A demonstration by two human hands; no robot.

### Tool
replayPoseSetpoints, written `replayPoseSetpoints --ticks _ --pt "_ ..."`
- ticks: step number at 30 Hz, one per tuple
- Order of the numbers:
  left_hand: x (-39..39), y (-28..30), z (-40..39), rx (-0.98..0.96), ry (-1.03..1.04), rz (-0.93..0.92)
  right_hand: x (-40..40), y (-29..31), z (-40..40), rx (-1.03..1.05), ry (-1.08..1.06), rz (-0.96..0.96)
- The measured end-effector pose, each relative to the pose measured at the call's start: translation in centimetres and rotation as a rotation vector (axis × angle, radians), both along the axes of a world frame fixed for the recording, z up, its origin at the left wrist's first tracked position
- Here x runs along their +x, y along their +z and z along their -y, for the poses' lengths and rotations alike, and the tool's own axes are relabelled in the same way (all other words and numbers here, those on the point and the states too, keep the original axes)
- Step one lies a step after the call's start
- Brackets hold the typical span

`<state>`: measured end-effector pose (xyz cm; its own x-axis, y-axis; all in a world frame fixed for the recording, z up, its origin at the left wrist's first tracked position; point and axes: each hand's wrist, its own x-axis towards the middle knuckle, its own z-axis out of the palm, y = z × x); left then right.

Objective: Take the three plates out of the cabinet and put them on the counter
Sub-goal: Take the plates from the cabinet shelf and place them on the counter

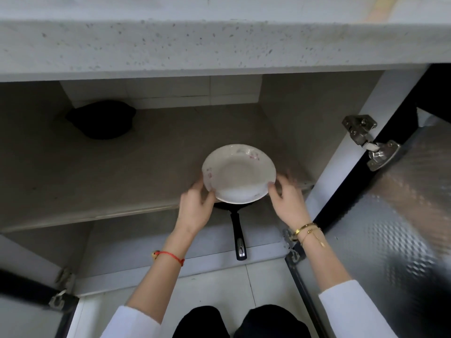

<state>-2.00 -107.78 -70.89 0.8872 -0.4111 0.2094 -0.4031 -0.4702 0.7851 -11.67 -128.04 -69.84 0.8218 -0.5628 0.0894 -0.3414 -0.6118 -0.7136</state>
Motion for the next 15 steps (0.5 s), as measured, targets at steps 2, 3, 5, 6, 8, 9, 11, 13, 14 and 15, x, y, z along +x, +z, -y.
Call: replayPoseSetpoints --ticks 2,3,5,6,8,9,11,13,14,15 --pt "-2.1 0.4 -1.6 -0.041 0.009 0.019 -1.9 0.2 -1.6 0.012 0.011 0.027" --pt "-3.2 0.6 -2.5 -0.059 0.012 0.031 -2.8 0.3 -2.4 0.010 0.026 0.052" --pt "-5.1 0.8 -4.2 -0.051 0.043 0.020 -4.7 0.4 -3.9 0.010 0.041 0.081" --pt "-6.1 0.9 -5.1 -0.034 0.062 0.000 -5.6 0.5 -4.7 0.026 0.042 0.074" --pt "-7.9 1.2 -6.9 -0.023 0.074 -0.027 -7.1 0.9 -6.1 0.057 0.063 0.060" --pt "-8.8 1.3 -7.8 -0.023 0.076 -0.028 -7.8 1.0 -6.9 0.054 0.085 0.069" --pt "-10.3 1.7 -9.4 -0.032 0.095 -0.024 -9.0 1.5 -8.3 0.042 0.122 0.104" --pt "-11.7 2.0 -11.0 -0.048 0.117 -0.022 -10.0 2.0 -9.5 0.036 0.157 0.133" --pt "-12.3 2.2 -11.7 -0.058 0.124 -0.021 -10.3 2.3 -10.1 0.038 0.171 0.141" --pt "-12.9 2.4 -12.4 -0.067 0.130 -0.016 -10.6 2.5 -10.7 0.044 0.179 0.146"
